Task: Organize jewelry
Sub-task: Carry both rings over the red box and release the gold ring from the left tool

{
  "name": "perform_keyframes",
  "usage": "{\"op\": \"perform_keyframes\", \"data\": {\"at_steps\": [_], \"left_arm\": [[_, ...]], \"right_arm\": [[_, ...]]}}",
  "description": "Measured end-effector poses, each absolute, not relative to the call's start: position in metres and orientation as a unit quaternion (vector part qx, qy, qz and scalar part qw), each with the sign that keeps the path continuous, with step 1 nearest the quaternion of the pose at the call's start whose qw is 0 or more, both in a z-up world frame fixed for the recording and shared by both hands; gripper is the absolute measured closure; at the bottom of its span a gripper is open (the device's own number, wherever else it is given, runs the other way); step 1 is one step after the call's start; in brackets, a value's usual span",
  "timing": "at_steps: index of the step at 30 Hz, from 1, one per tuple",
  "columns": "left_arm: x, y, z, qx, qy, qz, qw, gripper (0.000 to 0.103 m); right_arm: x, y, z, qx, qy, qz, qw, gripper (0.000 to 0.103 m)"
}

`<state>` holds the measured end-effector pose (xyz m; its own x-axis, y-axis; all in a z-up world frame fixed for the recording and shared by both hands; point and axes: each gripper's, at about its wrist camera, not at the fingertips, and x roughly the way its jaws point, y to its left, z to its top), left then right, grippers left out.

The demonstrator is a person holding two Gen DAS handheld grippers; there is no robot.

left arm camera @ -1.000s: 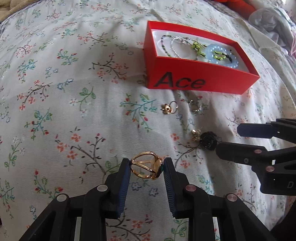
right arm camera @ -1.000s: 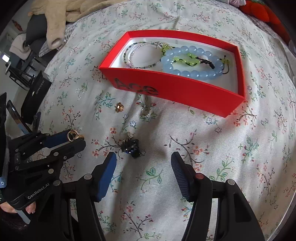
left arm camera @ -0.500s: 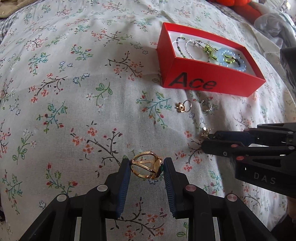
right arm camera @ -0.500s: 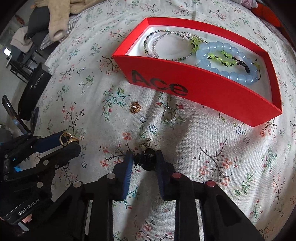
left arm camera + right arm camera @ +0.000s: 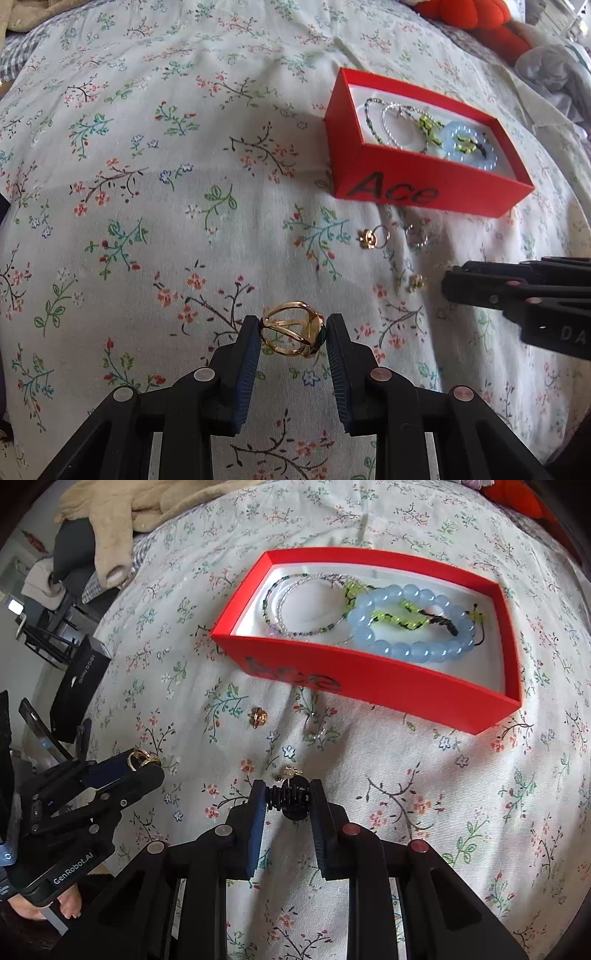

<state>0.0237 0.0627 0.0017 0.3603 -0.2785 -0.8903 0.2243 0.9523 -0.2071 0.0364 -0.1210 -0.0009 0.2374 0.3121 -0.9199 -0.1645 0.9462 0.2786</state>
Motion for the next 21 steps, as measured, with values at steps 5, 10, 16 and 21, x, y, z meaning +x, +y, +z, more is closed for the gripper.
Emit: {"op": "perform_keyframes", "data": {"at_steps": [5, 10, 16, 21], "left_arm": [[0.031, 0.061, 0.009, -0.034, 0.533, -0.15, 0.832, 0.073], [0.041, 0.056, 0.02, -0.046, 0.515, -0.154, 0.842, 0.073], [0.054, 0.042, 0.034, -0.057, 0.487, -0.172, 0.855, 0.073], [0.068, 0.023, 0.043, -0.065, 0.467, -0.191, 0.861, 0.073]], "right_arm": [[0.042, -0.137, 0.014, 0.081, 0.586, 0.148, 0.792, 0.078], [0.049, -0.152, 0.03, 0.098, 0.569, 0.148, 0.803, 0.078], [0.062, -0.174, 0.055, 0.117, 0.539, 0.137, 0.823, 0.078], [0.074, -0.191, 0.06, 0.139, 0.531, 0.12, 0.828, 0.078]]}}
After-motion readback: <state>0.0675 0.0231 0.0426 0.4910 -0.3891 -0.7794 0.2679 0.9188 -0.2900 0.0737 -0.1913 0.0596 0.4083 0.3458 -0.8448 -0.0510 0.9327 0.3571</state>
